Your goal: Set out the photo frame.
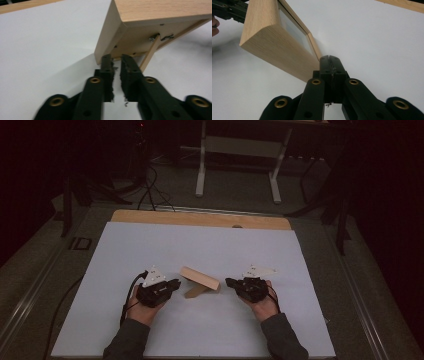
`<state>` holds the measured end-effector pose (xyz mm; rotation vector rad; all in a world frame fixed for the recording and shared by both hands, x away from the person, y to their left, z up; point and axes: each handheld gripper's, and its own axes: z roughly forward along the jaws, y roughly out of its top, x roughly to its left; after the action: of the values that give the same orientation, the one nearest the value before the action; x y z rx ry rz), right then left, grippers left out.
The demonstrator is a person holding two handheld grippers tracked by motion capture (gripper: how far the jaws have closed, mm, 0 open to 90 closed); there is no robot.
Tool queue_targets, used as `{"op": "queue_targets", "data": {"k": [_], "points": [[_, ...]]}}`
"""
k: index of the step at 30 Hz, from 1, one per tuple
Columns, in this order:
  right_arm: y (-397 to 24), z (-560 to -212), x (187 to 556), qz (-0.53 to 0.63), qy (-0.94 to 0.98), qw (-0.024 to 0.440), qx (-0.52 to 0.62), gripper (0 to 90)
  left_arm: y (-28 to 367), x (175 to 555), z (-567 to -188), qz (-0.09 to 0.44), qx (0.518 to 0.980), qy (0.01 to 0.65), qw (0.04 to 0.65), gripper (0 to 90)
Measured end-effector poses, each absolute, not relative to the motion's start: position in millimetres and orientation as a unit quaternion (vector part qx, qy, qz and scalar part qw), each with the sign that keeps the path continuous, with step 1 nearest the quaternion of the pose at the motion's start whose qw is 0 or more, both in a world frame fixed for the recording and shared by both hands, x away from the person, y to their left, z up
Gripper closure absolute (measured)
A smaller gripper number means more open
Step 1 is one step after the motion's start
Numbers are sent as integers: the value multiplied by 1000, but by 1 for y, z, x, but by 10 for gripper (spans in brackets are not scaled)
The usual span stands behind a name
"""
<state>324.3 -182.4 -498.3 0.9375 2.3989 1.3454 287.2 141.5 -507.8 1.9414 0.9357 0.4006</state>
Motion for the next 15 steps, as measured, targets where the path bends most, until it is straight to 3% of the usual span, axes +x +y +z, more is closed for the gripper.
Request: {"op": "queue_targets", "data": {"k": [15], "points": [[-170, -498, 331, 468, 815, 111, 323, 896, 122, 297, -511, 154, 794, 371, 455, 900]]}}
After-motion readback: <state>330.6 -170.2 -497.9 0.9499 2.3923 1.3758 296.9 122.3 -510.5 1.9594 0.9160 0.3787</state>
